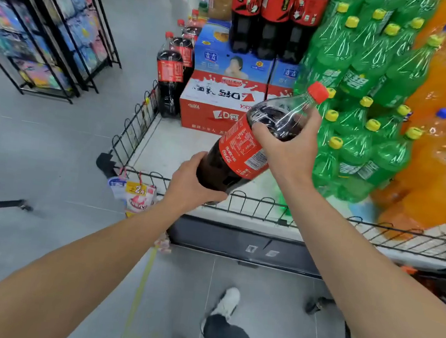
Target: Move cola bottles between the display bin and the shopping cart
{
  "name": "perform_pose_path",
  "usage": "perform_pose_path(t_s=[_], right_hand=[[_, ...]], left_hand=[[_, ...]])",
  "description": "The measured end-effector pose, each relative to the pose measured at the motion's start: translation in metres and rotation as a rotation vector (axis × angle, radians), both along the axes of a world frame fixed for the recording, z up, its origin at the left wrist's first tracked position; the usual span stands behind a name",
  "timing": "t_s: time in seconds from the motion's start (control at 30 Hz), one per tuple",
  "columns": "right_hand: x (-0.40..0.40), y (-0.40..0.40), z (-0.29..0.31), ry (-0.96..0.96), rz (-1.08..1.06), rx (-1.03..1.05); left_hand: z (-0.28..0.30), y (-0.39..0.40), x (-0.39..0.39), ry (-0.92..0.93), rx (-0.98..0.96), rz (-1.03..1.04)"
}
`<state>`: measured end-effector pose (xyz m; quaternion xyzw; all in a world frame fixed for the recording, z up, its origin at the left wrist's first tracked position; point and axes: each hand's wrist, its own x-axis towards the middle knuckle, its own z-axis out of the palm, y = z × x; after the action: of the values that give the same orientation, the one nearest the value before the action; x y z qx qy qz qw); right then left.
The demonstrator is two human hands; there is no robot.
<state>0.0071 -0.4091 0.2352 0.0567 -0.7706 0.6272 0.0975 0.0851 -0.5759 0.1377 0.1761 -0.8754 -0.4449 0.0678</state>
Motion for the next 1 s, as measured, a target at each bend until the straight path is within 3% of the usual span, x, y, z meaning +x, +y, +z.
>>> perform_pose_path(t_s=[0.43,1.0], right_hand=[[-0.178,-0.063,-0.004,0.015,-0.069,-0.016],[-0.334,-0.13,-0.025,0.028,-0.34,0.048]], left_hand=[[0.002,-0.068,-0.19,-0.017,0.082,-0.047],[-0.031,-0.137,-0.407,-0.01,0.123,-0.349]])
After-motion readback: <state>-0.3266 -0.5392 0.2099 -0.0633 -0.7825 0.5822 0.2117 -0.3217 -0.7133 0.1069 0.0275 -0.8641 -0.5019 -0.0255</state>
